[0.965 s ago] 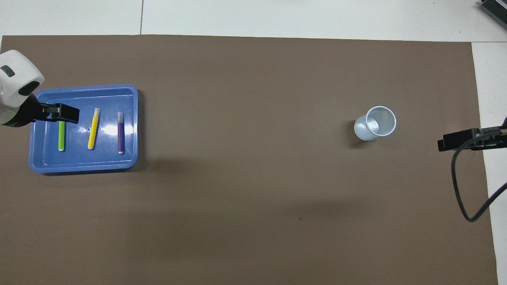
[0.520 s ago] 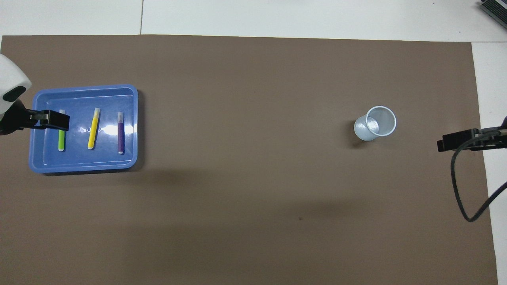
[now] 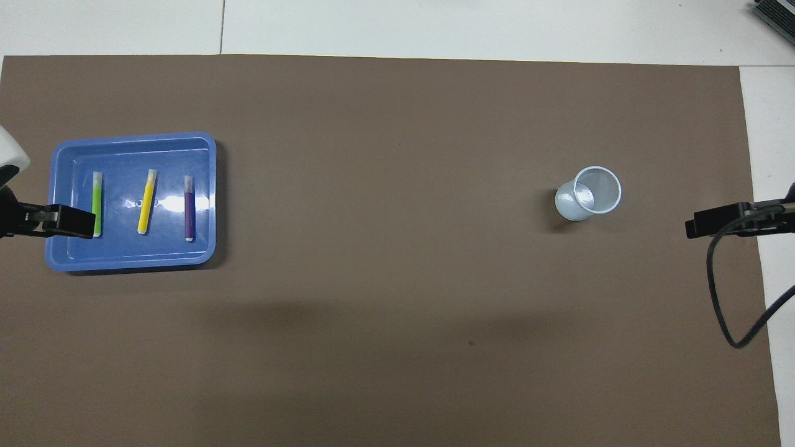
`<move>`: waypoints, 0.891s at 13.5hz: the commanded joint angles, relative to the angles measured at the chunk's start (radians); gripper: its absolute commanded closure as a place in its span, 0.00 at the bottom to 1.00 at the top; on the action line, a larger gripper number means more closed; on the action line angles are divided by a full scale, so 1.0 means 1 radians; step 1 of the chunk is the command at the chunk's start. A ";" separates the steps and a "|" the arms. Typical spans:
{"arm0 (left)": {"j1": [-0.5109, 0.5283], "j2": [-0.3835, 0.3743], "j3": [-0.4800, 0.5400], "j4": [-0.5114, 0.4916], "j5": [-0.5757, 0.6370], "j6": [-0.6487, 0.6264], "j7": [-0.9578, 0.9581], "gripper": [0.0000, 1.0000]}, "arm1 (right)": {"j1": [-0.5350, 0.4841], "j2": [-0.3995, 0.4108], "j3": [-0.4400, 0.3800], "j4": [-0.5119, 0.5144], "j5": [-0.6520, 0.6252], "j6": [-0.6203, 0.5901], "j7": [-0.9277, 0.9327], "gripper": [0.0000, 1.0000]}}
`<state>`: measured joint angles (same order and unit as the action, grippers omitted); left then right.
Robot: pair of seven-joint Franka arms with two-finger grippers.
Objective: Right arm passes pens to left for tray arrangement
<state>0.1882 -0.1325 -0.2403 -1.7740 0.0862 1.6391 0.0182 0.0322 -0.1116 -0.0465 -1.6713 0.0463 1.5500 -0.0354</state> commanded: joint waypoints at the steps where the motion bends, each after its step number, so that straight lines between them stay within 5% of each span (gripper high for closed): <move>1: -0.001 -0.012 0.013 -0.013 -0.013 -0.004 -0.003 0.00 | -0.024 -0.028 0.004 -0.028 -0.008 0.004 -0.018 0.00; 5: 0.000 -0.010 0.012 -0.012 -0.026 -0.007 -0.001 0.00 | -0.025 -0.026 0.005 -0.025 -0.008 0.008 -0.014 0.00; 8: 0.030 -0.013 0.038 0.011 -0.206 -0.021 -0.003 0.00 | -0.026 -0.026 0.004 -0.025 -0.008 0.007 -0.017 0.00; 12: 0.013 -0.022 0.024 0.002 -0.204 -0.016 -0.001 0.00 | -0.026 -0.026 0.004 -0.025 -0.008 0.005 -0.017 0.00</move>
<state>0.2033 -0.1364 -0.2152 -1.7684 -0.1039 1.6381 0.0162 0.0194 -0.1133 -0.0491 -1.6715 0.0463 1.5501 -0.0354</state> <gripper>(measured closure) 0.000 0.000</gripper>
